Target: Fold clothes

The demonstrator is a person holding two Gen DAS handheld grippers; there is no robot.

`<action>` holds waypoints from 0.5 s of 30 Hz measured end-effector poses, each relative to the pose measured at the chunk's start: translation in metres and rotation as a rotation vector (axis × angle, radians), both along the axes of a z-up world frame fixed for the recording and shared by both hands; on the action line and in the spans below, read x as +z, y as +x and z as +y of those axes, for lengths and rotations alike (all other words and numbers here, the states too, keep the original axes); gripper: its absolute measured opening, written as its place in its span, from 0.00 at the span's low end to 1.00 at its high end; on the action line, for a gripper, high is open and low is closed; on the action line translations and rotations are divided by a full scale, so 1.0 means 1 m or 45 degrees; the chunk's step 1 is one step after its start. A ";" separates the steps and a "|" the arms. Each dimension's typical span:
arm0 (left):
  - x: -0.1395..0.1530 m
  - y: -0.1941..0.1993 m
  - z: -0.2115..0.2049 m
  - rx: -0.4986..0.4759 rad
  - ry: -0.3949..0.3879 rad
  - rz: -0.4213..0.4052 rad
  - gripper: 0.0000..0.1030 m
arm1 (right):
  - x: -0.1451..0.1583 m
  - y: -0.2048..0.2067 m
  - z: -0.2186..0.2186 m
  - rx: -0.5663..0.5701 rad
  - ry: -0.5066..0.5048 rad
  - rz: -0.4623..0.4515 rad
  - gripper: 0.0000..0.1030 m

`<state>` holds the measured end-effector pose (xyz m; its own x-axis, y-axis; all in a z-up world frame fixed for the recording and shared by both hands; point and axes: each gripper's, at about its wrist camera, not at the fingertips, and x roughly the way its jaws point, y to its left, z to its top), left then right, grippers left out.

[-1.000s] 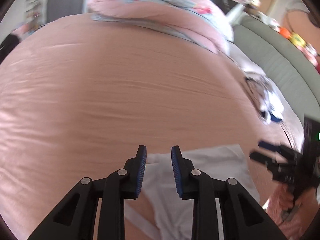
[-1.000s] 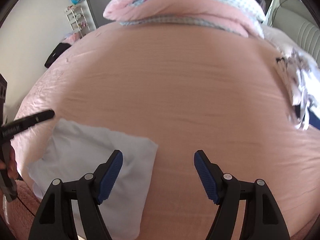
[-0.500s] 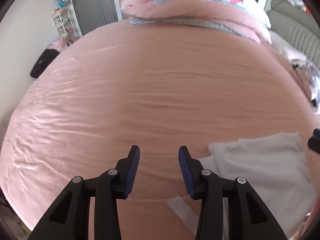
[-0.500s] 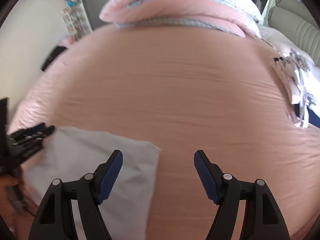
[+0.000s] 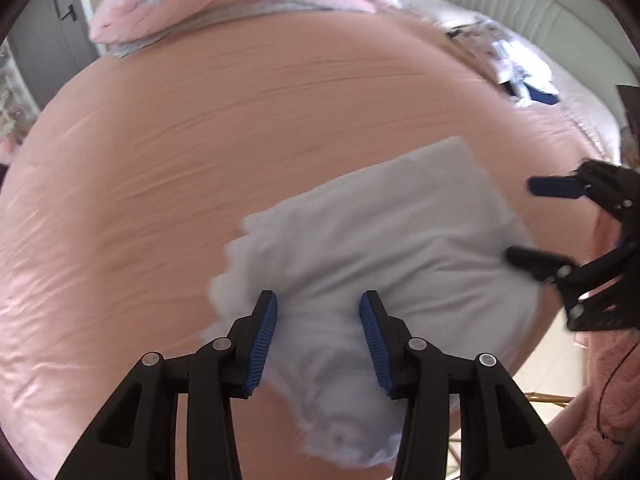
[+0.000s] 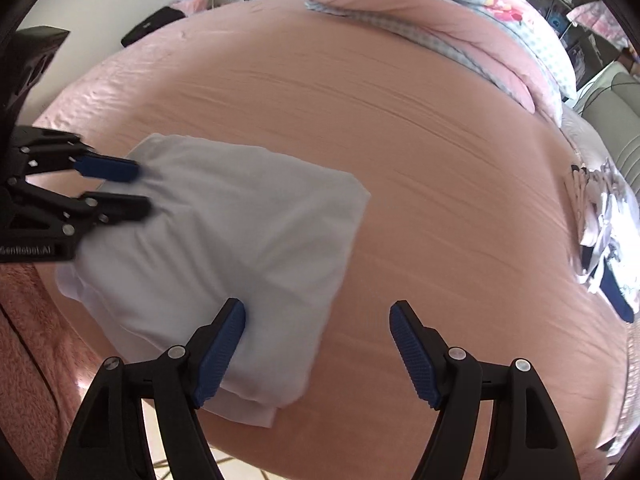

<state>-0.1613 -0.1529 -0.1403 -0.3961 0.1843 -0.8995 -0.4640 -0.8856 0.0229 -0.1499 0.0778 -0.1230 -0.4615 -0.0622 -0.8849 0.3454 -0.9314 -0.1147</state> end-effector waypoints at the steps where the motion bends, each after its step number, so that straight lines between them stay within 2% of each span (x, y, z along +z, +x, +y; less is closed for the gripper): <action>1: 0.007 0.001 -0.003 0.058 -0.044 0.035 0.40 | 0.005 0.000 0.004 -0.014 -0.016 0.000 0.72; 2: 0.014 0.003 -0.005 0.089 -0.058 0.071 0.40 | 0.011 0.002 0.009 -0.041 -0.050 0.014 0.72; 3: 0.020 0.008 -0.004 0.081 -0.011 0.087 0.39 | 0.017 0.006 0.016 -0.069 -0.105 0.038 0.72; 6: 0.030 0.025 0.011 -0.015 0.218 0.081 0.39 | 0.030 0.017 0.026 -0.114 -0.238 0.088 0.72; 7: 0.026 0.027 0.020 -0.035 0.204 0.073 0.39 | 0.030 0.016 0.023 -0.108 -0.249 0.085 0.72; 9: 0.011 0.033 0.037 -0.073 0.094 0.056 0.40 | 0.027 0.019 0.008 -0.060 -0.250 0.067 0.72; 10: 0.002 0.033 0.043 -0.077 0.028 0.040 0.41 | 0.021 0.015 0.000 -0.031 -0.231 0.048 0.72; 12: -0.004 0.030 0.043 -0.076 -0.041 -0.016 0.42 | 0.003 0.012 -0.015 0.021 -0.139 -0.010 0.72; 14: -0.003 0.027 0.036 -0.048 -0.092 -0.054 0.54 | -0.007 0.016 -0.014 0.039 -0.147 -0.036 0.72; 15: -0.002 0.026 0.030 -0.020 -0.122 -0.063 0.64 | -0.008 0.017 -0.007 0.024 -0.182 -0.059 0.73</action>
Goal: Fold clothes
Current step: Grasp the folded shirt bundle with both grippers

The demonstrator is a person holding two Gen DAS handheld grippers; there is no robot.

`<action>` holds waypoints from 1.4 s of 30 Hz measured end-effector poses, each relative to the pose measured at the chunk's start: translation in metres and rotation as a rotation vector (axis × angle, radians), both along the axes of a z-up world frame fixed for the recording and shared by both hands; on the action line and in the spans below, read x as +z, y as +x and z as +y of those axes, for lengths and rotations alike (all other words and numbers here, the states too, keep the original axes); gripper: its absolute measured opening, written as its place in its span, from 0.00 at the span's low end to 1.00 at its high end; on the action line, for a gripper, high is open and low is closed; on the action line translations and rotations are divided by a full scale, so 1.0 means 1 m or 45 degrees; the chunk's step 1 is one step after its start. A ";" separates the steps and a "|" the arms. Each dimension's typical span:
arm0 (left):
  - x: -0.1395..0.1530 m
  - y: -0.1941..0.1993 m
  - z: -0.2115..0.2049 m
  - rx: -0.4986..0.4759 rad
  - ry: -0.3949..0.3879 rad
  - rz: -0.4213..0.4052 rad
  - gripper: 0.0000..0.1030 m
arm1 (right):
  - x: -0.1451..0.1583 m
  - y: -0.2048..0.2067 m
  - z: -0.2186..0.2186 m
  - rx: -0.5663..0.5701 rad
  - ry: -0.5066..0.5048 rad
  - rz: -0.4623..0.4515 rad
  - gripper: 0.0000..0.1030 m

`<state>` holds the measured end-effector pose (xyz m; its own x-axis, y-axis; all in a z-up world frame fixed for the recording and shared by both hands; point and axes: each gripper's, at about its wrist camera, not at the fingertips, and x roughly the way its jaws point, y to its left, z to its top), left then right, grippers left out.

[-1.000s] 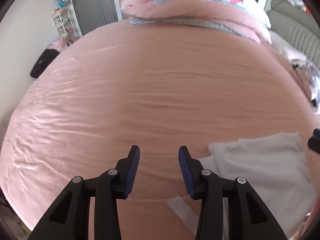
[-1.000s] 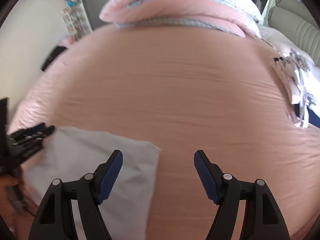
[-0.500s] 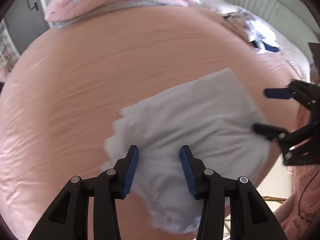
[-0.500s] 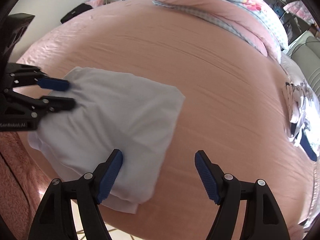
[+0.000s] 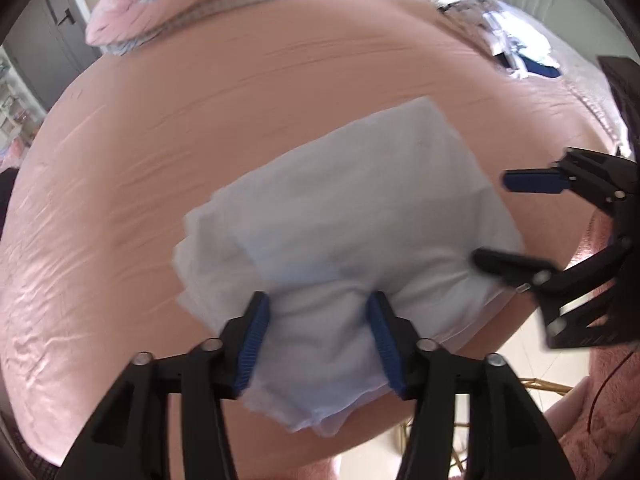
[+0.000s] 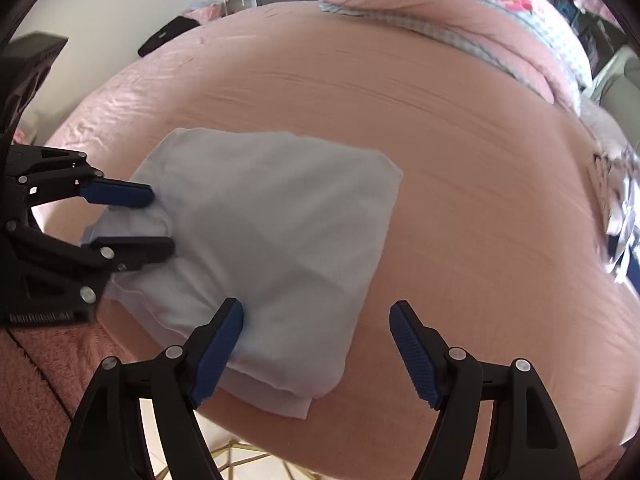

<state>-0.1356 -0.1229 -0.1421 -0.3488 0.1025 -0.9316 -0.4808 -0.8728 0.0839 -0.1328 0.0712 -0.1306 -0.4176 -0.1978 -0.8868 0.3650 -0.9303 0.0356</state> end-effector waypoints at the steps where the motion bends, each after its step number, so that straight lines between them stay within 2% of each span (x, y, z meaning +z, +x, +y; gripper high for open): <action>1: 0.002 -0.002 -0.006 0.029 -0.009 -0.010 0.67 | 0.000 0.000 0.008 -0.018 -0.022 -0.030 0.74; 3: 0.008 -0.007 -0.013 0.113 0.038 -0.023 0.67 | -0.001 -0.005 0.026 -0.053 -0.062 -0.071 0.75; 5: 0.017 -0.009 -0.013 0.179 0.085 0.008 0.66 | 0.008 -0.007 0.034 -0.073 -0.042 -0.037 0.75; 6: 0.020 -0.007 -0.007 0.184 0.103 0.034 0.66 | 0.015 -0.007 0.033 -0.096 -0.022 -0.008 0.75; 8: 0.025 -0.005 0.013 0.179 0.149 0.080 0.66 | 0.027 -0.010 0.028 -0.099 -0.073 0.018 0.75; 10: 0.022 -0.002 0.024 0.196 0.181 0.098 0.66 | 0.034 -0.010 0.018 -0.095 -0.132 0.037 0.75; 11: 0.016 0.000 0.027 0.202 0.179 0.094 0.62 | 0.033 -0.009 0.011 -0.080 -0.126 0.043 0.75; 13: 0.002 0.001 0.029 0.228 0.159 0.083 0.63 | 0.023 -0.009 -0.005 -0.030 -0.063 0.040 0.74; 15: -0.004 0.003 0.019 0.252 0.219 0.067 0.65 | 0.004 -0.012 -0.009 -0.001 -0.025 -0.023 0.74; 17: -0.004 0.004 0.013 0.251 0.211 0.057 0.66 | -0.006 -0.011 -0.001 -0.026 -0.085 -0.061 0.75; 20: -0.007 -0.009 -0.001 0.282 0.173 0.037 0.68 | -0.009 -0.012 0.015 -0.071 -0.156 -0.091 0.76; 21: -0.007 -0.011 -0.007 0.311 0.173 0.028 0.74 | -0.008 -0.016 0.021 -0.081 -0.167 -0.095 0.76; 22: -0.007 -0.012 -0.011 0.340 0.178 0.017 0.76 | -0.007 -0.017 0.025 -0.096 -0.176 -0.102 0.77; 26: -0.001 -0.008 -0.020 0.429 0.166 0.016 0.76 | -0.002 -0.028 0.031 -0.173 -0.134 -0.083 0.77; 27: 0.003 -0.003 -0.021 0.445 0.163 0.031 0.75 | 0.004 -0.028 0.033 -0.183 -0.168 -0.062 0.77; 29: 0.011 0.002 -0.016 0.469 0.236 0.062 0.75 | 0.016 -0.029 0.036 -0.200 -0.245 -0.018 0.77; 30: 0.013 0.005 -0.018 0.470 0.313 0.060 0.75 | 0.019 -0.031 0.034 -0.194 -0.315 -0.029 0.77; 31: 0.014 0.008 -0.020 0.474 0.356 0.051 0.75 | 0.017 -0.032 0.028 -0.180 -0.333 -0.048 0.77; 32: 0.011 0.008 -0.023 0.482 0.345 0.032 0.75 | 0.015 -0.034 0.021 -0.165 -0.346 -0.069 0.77; 34: 0.004 0.009 -0.028 0.501 0.299 0.000 0.75 | 0.001 -0.037 -0.001 -0.092 -0.270 -0.105 0.77; 35: -0.001 0.009 -0.031 0.521 0.245 -0.011 0.75 | -0.008 -0.034 -0.007 -0.059 -0.210 -0.124 0.77; 36: -0.004 0.010 -0.039 0.554 0.234 -0.021 0.75 | -0.014 -0.032 -0.011 -0.038 -0.155 -0.119 0.77; 40: 0.003 0.012 -0.068 0.710 0.290 0.010 0.75 | -0.012 -0.035 0.005 -0.088 -0.204 -0.122 0.78; 41: 0.004 0.011 -0.073 0.759 0.317 0.025 0.75 | -0.009 -0.036 0.011 -0.098 -0.248 -0.102 0.78; 42: 0.002 0.009 -0.078 0.804 0.393 0.023 0.75 | -0.006 -0.036 0.016 -0.107 -0.292 -0.079 0.78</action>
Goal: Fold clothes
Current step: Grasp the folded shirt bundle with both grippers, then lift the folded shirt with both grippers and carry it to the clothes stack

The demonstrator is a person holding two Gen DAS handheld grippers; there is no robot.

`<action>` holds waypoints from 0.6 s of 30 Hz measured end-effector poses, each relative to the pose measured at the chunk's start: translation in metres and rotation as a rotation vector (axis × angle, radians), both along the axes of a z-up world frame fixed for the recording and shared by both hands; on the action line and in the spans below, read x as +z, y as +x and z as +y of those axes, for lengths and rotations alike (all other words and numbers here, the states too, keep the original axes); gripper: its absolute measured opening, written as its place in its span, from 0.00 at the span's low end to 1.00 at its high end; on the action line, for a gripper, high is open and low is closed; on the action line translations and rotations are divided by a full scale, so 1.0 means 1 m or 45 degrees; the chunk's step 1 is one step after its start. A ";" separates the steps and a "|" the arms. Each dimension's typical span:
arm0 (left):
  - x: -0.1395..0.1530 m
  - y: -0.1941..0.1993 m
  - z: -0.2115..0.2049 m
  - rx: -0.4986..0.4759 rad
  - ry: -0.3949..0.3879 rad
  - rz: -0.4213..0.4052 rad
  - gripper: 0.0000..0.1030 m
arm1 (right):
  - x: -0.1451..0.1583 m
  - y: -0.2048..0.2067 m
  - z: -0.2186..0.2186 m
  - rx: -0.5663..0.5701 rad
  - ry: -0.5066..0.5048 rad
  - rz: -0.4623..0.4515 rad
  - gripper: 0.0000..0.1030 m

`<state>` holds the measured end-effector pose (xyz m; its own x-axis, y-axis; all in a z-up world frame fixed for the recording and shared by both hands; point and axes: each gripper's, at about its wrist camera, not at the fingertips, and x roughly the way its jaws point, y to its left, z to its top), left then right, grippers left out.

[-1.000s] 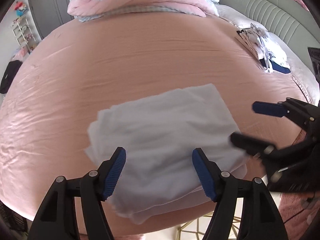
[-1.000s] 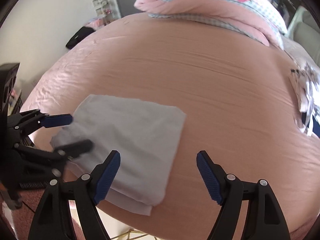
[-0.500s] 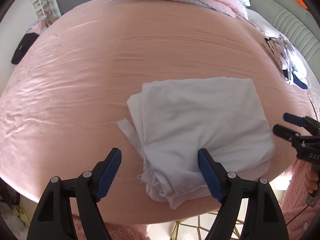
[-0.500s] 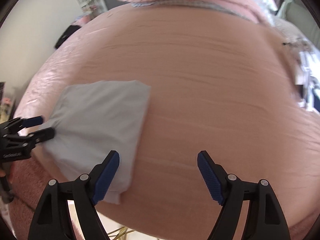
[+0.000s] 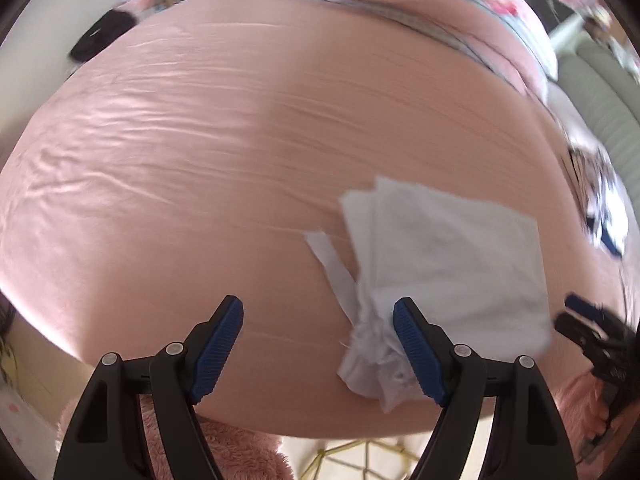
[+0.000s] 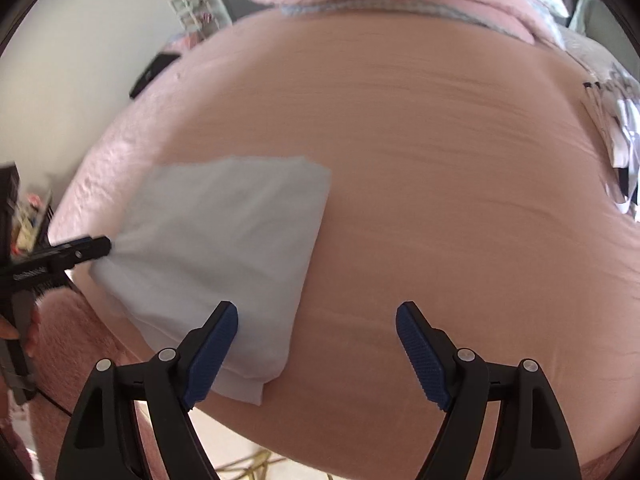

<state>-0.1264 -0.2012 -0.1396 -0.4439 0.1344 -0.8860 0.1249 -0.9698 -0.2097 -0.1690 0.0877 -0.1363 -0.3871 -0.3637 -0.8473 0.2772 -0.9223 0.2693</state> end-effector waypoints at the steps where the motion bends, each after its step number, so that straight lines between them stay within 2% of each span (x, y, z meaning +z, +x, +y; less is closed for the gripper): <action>1: -0.004 -0.003 -0.003 0.025 0.124 0.005 0.75 | 0.003 -0.001 0.004 0.010 -0.078 0.006 0.80; 3: -0.018 -0.009 -0.004 -0.006 0.379 -0.028 0.75 | -0.003 -0.007 0.003 -0.006 -0.160 -0.056 0.80; 4: -0.026 -0.012 0.000 -0.021 0.419 -0.045 0.75 | -0.009 -0.012 0.000 -0.032 -0.176 -0.096 0.80; 6: -0.039 -0.014 0.010 -0.045 0.409 -0.070 0.75 | -0.025 -0.018 -0.007 -0.054 -0.175 -0.152 0.80; 8: -0.048 -0.015 0.014 -0.042 0.451 -0.057 0.78 | -0.041 -0.023 -0.014 -0.074 -0.173 -0.207 0.82; 10: -0.051 -0.015 0.017 -0.048 0.479 -0.001 0.82 | -0.040 -0.025 -0.024 -0.029 -0.203 -0.188 0.82; 12: -0.052 -0.022 0.022 -0.082 0.448 0.012 0.82 | -0.044 -0.029 -0.036 0.016 -0.233 -0.198 0.79; 14: -0.048 -0.028 0.027 -0.133 0.460 0.025 0.45 | -0.046 -0.033 -0.038 0.020 -0.233 -0.179 0.71; 15: -0.048 -0.030 0.028 -0.134 0.480 0.029 0.39 | -0.046 -0.038 -0.038 0.011 -0.248 -0.177 0.67; 16: -0.046 -0.032 0.028 -0.129 0.470 0.035 0.36 | -0.046 -0.041 -0.038 0.000 -0.267 -0.190 0.58; 18: -0.044 -0.039 0.024 -0.148 0.455 0.055 0.33 | -0.042 -0.038 -0.043 -0.005 -0.246 -0.174 0.54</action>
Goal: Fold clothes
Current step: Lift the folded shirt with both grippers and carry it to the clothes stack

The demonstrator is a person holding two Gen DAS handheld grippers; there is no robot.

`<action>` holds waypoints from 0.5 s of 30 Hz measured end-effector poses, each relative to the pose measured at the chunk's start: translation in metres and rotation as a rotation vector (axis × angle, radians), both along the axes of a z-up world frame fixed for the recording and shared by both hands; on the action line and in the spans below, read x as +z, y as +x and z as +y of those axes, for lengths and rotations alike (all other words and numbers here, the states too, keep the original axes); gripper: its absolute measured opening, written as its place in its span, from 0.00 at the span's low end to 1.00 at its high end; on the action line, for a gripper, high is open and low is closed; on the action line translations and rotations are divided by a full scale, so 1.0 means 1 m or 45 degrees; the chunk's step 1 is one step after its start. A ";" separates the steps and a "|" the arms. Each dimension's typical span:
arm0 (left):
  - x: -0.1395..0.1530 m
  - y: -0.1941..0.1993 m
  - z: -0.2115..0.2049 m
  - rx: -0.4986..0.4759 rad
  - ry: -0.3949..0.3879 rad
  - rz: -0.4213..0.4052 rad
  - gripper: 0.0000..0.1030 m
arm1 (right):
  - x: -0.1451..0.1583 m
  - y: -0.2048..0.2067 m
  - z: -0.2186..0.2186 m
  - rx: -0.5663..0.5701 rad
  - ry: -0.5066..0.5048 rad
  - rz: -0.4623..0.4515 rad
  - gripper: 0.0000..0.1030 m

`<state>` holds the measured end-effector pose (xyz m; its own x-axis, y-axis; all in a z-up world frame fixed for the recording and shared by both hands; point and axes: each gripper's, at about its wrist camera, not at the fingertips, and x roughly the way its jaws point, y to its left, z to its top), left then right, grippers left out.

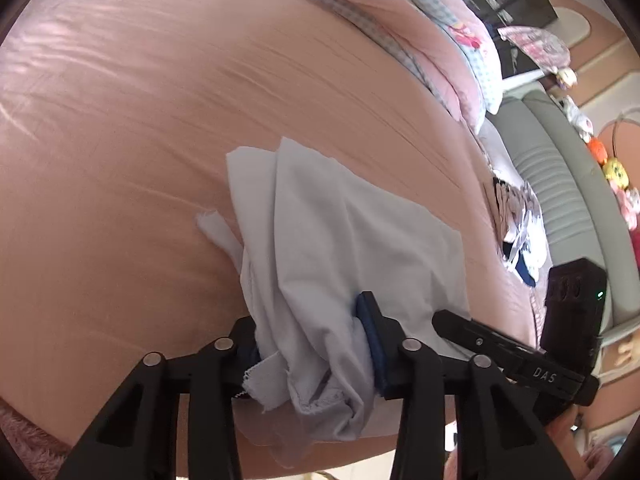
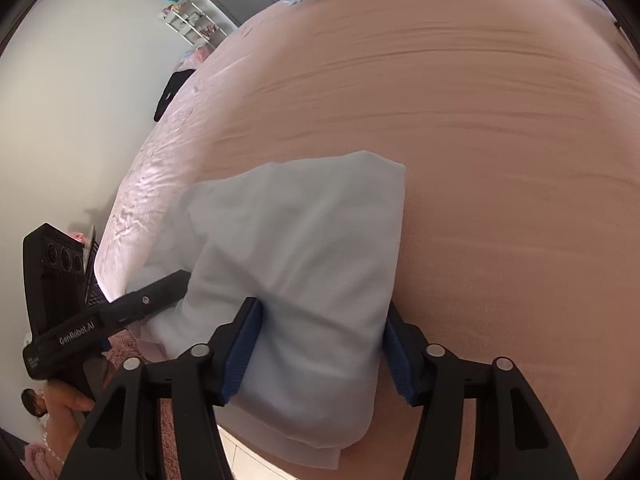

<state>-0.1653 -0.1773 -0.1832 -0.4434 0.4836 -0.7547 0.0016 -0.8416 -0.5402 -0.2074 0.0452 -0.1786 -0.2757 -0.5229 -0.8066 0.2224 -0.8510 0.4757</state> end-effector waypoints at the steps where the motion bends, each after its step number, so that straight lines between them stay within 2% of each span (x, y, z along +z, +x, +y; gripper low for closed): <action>1: 0.000 0.002 -0.001 0.003 0.021 0.010 0.33 | 0.005 0.006 -0.001 0.025 0.025 0.028 0.53; 3: -0.005 0.004 -0.004 0.019 0.057 0.002 0.35 | 0.002 0.010 0.008 0.014 0.014 -0.001 0.55; 4: -0.011 0.002 -0.004 0.040 0.073 -0.021 0.45 | 0.001 0.012 0.013 0.007 0.008 -0.017 0.59; 6: -0.021 -0.003 -0.001 0.064 0.109 -0.050 0.48 | -0.007 0.008 0.019 -0.031 -0.066 -0.059 0.61; 7: -0.019 -0.006 0.003 0.062 0.097 -0.054 0.48 | -0.009 0.006 0.020 -0.048 -0.093 -0.072 0.61; 10: 0.005 0.005 0.010 0.004 -0.010 -0.049 0.38 | 0.005 0.014 0.015 -0.005 0.002 -0.012 0.51; 11: 0.010 0.008 0.013 -0.001 -0.017 -0.047 0.37 | 0.010 0.017 0.014 -0.001 0.020 0.001 0.48; 15: 0.028 0.017 0.029 -0.074 0.065 -0.059 0.35 | 0.046 0.027 0.032 -0.036 -0.019 0.035 0.45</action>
<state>-0.1483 -0.1483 -0.1555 -0.3788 0.5460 -0.7473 -0.0203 -0.8122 -0.5831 -0.1805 0.0776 -0.1328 -0.3124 -0.5263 -0.7909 0.2113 -0.8501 0.4823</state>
